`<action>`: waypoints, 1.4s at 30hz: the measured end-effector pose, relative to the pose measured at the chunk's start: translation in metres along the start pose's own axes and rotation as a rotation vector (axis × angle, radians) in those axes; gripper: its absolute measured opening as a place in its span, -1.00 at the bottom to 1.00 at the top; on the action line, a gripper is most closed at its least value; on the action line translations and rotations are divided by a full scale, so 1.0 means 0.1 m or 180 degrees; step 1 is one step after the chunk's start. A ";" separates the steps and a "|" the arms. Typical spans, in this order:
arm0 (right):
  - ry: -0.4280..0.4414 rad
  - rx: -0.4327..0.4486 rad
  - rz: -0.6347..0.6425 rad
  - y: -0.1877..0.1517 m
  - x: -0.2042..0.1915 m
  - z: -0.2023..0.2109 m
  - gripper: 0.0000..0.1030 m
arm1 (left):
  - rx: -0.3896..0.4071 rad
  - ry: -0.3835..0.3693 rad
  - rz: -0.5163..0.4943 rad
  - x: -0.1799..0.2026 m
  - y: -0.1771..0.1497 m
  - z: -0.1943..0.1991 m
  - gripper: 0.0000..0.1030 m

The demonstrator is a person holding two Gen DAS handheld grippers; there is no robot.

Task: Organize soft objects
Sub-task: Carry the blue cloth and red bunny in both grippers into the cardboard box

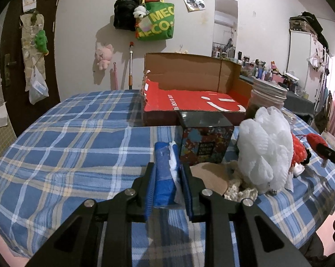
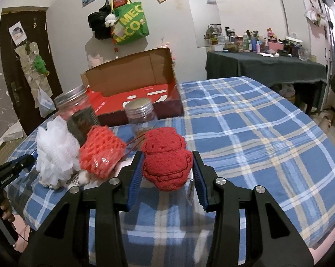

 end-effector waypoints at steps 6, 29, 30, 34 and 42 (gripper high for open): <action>-0.0075 -0.0094 0.0031 0.13 0.14 -0.07 -0.22 | -0.0053 -0.0037 -0.0052 -0.03 0.11 -0.08 -0.52; 0.0414 -0.0890 0.0147 0.57 0.42 -0.82 -0.22 | -0.0352 -0.0363 -0.0511 -0.20 0.44 -0.55 -0.52; 0.0446 -0.0917 0.0139 0.59 0.43 -0.85 -0.22 | -0.0348 -0.0379 -0.0530 -0.20 0.45 -0.56 -0.52; 0.0509 -0.0997 0.0146 0.67 0.44 -0.94 -0.22 | -0.0367 -0.0457 -0.0596 -0.23 0.50 -0.61 -0.52; 0.0795 -0.1186 0.0143 0.83 0.36 -1.09 -0.22 | -0.0368 -0.0578 -0.0778 -0.22 0.67 -0.73 -0.52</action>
Point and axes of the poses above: each gripper's, at about its wrist camera, not at the fingertips, and z roughly against the way its jaws point, x to its right, y to its top, the point moved 6 cm from there along -z, roughly the way its jaws point, and after that the axes turned 5 degrees about -y, right-handed, at the moved point
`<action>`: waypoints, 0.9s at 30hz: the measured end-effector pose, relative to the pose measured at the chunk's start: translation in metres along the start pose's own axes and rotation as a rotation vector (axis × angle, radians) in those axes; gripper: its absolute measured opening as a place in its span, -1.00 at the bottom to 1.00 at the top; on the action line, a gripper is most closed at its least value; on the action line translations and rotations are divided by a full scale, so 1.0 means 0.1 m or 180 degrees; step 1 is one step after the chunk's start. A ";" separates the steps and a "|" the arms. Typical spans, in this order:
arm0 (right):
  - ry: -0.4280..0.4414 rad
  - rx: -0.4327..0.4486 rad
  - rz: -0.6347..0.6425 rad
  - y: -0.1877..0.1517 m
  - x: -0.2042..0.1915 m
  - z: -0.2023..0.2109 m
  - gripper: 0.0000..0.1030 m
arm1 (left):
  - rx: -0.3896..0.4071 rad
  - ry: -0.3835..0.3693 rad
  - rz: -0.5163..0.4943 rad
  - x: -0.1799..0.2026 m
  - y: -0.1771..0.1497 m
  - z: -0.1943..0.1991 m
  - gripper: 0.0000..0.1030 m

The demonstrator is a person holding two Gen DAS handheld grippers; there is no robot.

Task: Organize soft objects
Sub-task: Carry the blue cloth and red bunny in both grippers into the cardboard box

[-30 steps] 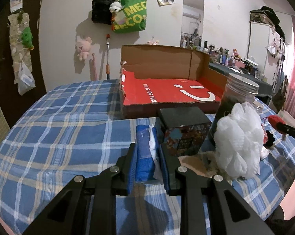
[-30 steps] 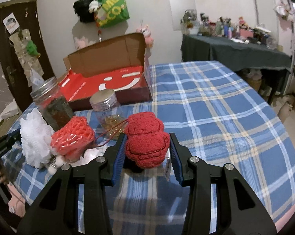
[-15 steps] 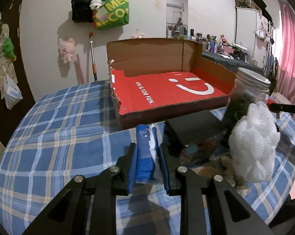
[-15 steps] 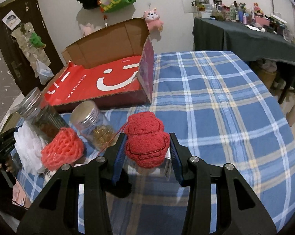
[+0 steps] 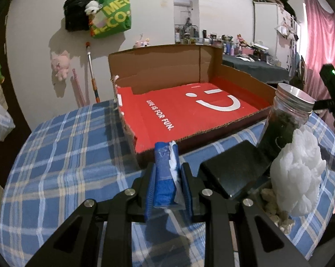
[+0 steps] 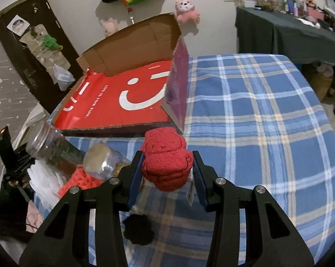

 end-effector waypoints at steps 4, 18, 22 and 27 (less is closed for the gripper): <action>0.0141 -0.0157 0.0042 0.07 -0.06 -0.09 -0.22 | -0.0018 -0.0120 -0.0087 0.04 0.10 -0.03 -0.52; 0.0455 -0.0437 0.0077 0.41 -0.20 -0.17 -0.22 | -0.0208 -0.0328 -0.0246 0.04 0.28 -0.21 -0.52; 0.0408 -0.0455 0.0191 0.44 -0.30 -0.16 -0.27 | -0.0225 -0.0359 -0.0244 0.03 0.34 -0.24 -0.52; 0.0465 -0.0407 0.0235 0.48 -0.39 -0.10 -0.27 | -0.0209 -0.0397 -0.0225 0.03 0.39 -0.23 -0.52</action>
Point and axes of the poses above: each gripper's, at about its wrist camera, not at the fingertips, and z roughly against the way its jaws point, x to its right, y to its top, the point moved 6 cm from there along -z, roughly the way its jaws point, and after that the axes turned 5 degrees about -y, right-handed, at the moved point
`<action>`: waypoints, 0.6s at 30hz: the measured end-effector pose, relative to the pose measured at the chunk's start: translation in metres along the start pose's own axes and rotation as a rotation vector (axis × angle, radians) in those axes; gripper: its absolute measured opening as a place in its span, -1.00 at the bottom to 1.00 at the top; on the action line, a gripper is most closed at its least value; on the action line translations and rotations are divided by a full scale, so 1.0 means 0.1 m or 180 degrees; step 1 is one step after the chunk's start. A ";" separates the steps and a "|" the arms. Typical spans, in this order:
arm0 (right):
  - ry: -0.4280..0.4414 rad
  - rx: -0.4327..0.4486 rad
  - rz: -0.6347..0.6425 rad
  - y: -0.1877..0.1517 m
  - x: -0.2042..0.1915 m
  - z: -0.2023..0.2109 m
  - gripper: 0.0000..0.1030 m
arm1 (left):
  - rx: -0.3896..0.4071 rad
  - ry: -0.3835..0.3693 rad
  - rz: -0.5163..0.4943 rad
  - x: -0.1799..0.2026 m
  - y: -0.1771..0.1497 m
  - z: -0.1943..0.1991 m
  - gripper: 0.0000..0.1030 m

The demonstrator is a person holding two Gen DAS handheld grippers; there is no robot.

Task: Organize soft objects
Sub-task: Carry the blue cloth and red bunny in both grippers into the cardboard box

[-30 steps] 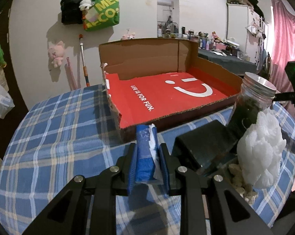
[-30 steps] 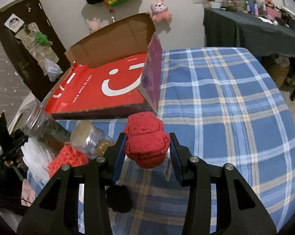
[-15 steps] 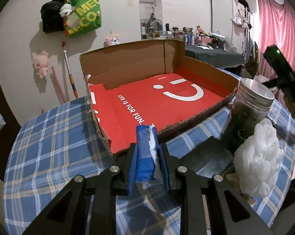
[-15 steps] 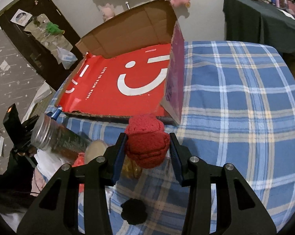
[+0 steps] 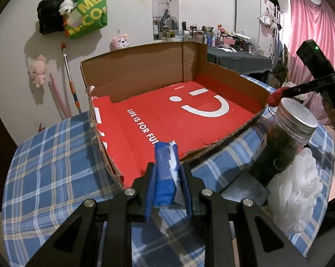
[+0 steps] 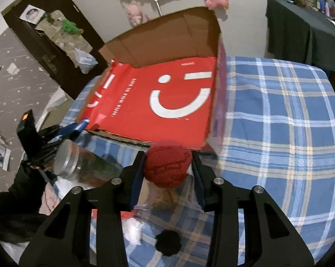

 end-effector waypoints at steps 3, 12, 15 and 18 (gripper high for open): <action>0.0050 0.0010 -0.0011 0.02 -0.04 0.01 -0.27 | -0.0010 -0.0044 -0.0004 0.02 0.02 -0.01 -0.52; 0.0205 -0.0008 -0.0001 0.10 -0.20 -0.10 -0.27 | -0.0090 -0.0152 -0.0020 0.06 0.14 -0.11 -0.52; 0.0248 0.0056 -0.0022 0.17 -0.23 -0.10 -0.27 | -0.0097 -0.0153 0.0007 0.06 0.22 -0.15 -0.52; 0.0243 0.0140 -0.0050 0.29 -0.25 -0.12 -0.27 | -0.0101 -0.0132 0.0071 0.04 0.31 -0.18 -0.52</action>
Point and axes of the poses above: each gripper's, at about its wrist camera, not at the fingertips, and z roughly against the way its jaws point, x to its right, y to its top, the point moved 6 cm from there along -z, roughly the way its jaws point, and after that the axes turned 5 degrees about -y, right-handed, at the moved point
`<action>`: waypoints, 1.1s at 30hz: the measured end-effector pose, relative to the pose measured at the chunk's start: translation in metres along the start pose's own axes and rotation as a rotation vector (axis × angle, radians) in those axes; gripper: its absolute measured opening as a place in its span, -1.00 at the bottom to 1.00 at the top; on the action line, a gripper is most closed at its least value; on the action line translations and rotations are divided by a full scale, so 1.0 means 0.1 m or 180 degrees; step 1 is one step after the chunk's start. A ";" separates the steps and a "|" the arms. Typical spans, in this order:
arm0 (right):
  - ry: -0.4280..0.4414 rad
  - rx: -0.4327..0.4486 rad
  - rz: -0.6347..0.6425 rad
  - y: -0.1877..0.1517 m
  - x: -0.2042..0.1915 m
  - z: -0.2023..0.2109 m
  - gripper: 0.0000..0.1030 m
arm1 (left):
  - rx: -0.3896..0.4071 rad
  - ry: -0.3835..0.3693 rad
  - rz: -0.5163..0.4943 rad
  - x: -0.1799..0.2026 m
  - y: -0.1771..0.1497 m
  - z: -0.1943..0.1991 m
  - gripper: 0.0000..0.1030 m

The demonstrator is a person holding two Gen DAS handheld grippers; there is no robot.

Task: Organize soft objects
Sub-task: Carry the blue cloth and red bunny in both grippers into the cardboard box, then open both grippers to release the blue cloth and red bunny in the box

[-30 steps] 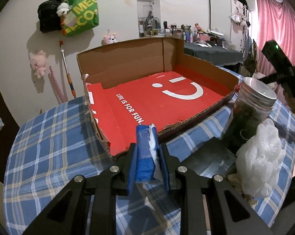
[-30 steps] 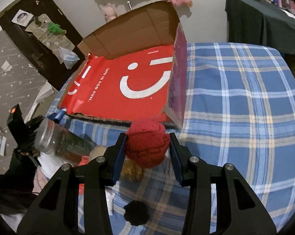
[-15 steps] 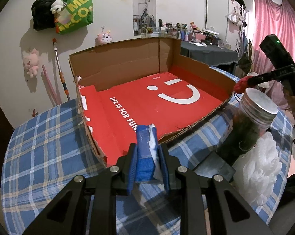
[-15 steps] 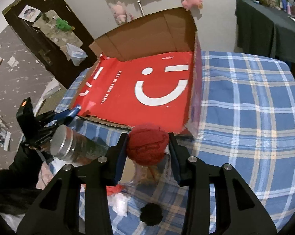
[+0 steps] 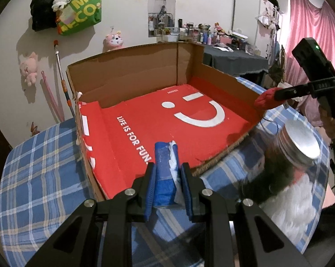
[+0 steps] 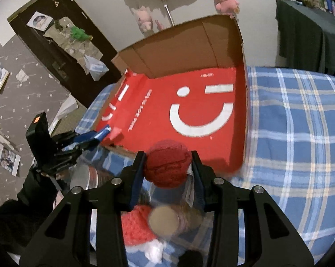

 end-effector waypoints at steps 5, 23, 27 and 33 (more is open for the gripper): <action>-0.0217 0.0137 0.0049 0.25 -0.02 -0.10 -0.27 | -0.0044 0.0130 0.0134 -0.05 0.18 -0.10 -0.52; -0.1616 -0.0359 0.0852 0.51 0.06 -1.02 -0.27 | -0.0672 0.0731 0.0333 -0.44 0.37 -0.86 -0.52; -0.1647 -0.0536 0.0868 0.44 0.11 -1.12 -0.26 | -0.0782 0.0798 0.0366 -0.50 0.33 -0.94 -0.52; -0.1711 -0.0651 0.0976 0.32 0.12 -1.14 -0.25 | -0.0863 0.0826 0.0349 -0.51 0.27 -0.99 -0.50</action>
Point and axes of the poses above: each gripper's, at about its wrist camera, not at the fingertips, and z roughly against the way its jaws point, x to its right, y to its top, the point moved 6 cm from there along -z, roughly the way its jaws point, and after that the axes turned 5 degrees about -y, right-handed, at the moved point
